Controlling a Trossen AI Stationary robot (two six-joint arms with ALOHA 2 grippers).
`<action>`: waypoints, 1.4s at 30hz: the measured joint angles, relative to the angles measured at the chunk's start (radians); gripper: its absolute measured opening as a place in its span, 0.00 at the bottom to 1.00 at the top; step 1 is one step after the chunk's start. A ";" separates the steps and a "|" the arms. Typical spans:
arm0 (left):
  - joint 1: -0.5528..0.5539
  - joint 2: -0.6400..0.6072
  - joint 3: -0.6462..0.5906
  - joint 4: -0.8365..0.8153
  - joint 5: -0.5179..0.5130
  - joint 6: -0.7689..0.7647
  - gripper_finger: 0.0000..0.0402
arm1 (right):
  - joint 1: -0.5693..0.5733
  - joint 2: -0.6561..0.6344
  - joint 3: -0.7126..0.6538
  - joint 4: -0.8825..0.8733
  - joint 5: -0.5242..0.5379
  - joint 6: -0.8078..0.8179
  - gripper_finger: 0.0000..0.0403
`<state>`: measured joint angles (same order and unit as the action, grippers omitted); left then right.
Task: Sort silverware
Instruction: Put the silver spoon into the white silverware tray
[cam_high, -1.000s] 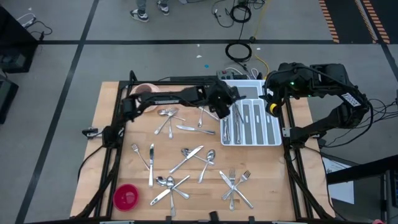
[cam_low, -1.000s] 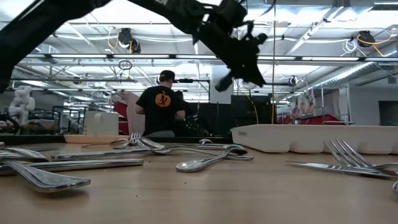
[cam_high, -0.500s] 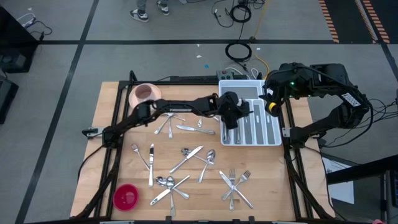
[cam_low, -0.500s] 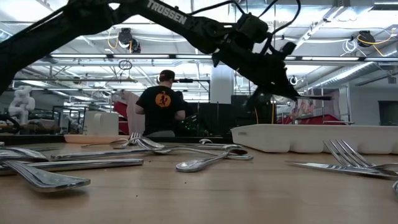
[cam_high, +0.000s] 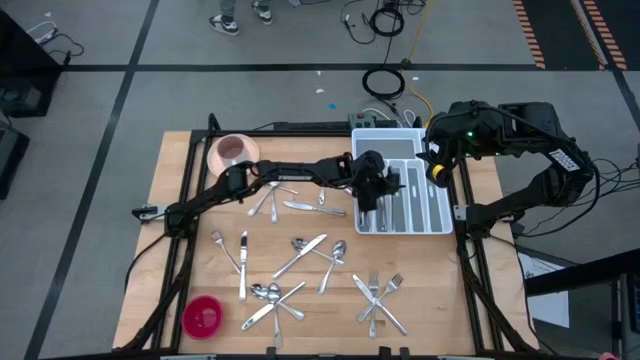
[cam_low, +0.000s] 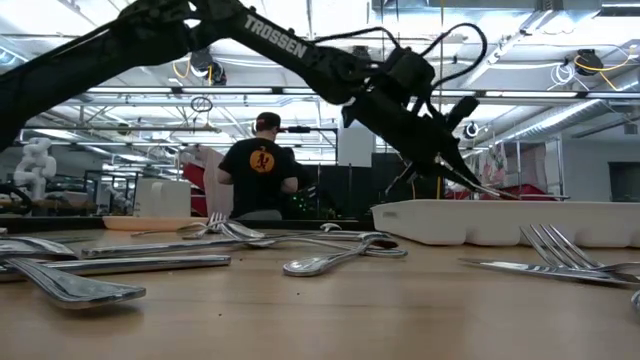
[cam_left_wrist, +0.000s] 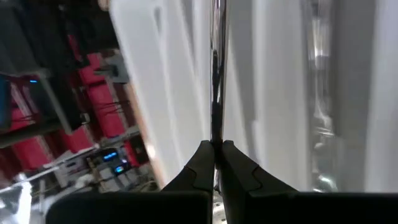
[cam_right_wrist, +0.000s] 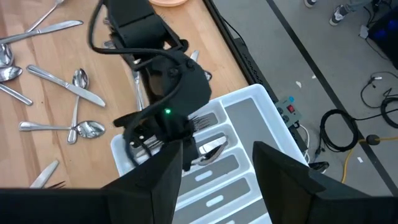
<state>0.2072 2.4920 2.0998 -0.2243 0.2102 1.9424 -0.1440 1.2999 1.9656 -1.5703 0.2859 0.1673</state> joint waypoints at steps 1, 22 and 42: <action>0.002 0.012 0.000 0.033 -0.004 0.001 0.03 | 0.000 0.000 0.000 0.000 0.000 -0.002 0.46; -0.006 0.040 0.001 0.067 0.022 -0.024 0.03 | 0.000 0.000 0.000 0.000 -0.004 -0.034 0.46; 0.003 0.055 -0.002 0.068 0.095 -0.078 0.12 | 0.002 0.000 0.000 0.000 -0.083 -0.048 0.46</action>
<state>0.2104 2.5469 2.0979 -0.1561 0.3054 1.8641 -0.1417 1.2999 1.9656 -1.5707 0.2028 0.1196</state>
